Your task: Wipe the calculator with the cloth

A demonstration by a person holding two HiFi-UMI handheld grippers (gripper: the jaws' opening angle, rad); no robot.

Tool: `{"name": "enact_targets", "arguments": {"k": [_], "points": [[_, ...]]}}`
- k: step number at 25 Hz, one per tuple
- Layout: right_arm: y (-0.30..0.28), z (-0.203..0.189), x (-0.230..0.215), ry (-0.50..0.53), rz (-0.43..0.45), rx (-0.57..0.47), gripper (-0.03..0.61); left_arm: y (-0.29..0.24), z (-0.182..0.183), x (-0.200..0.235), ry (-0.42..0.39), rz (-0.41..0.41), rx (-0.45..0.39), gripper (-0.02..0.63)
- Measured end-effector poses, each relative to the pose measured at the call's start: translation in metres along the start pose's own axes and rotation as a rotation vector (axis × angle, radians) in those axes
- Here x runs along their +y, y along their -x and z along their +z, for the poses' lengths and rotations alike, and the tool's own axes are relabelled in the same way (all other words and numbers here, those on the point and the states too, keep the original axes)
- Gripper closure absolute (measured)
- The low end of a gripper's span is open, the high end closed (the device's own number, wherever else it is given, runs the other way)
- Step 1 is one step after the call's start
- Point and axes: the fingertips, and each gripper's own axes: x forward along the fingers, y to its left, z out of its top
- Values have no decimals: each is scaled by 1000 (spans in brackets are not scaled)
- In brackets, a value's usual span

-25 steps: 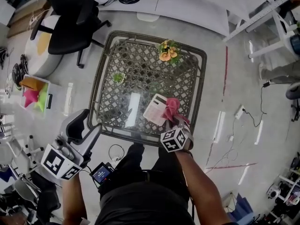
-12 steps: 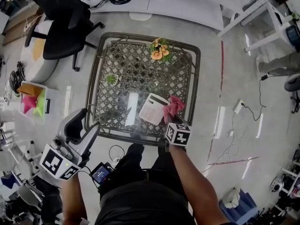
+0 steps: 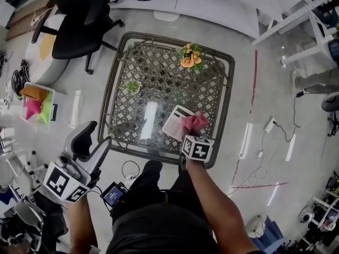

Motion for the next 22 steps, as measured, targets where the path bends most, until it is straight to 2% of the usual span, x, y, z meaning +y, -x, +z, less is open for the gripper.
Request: {"name": "enact_targets", "arguments": {"k": [15, 17, 22], "points": [[-35, -7, 82, 114, 108, 69, 509, 32, -10, 33, 30, 65, -15, 379], [-38, -8, 92, 187, 126, 78, 509, 36, -11, 36, 33, 72, -17, 379], [-38, -15, 105, 477, 125, 119, 509, 42, -11, 42, 43, 86, -23, 379]]}}
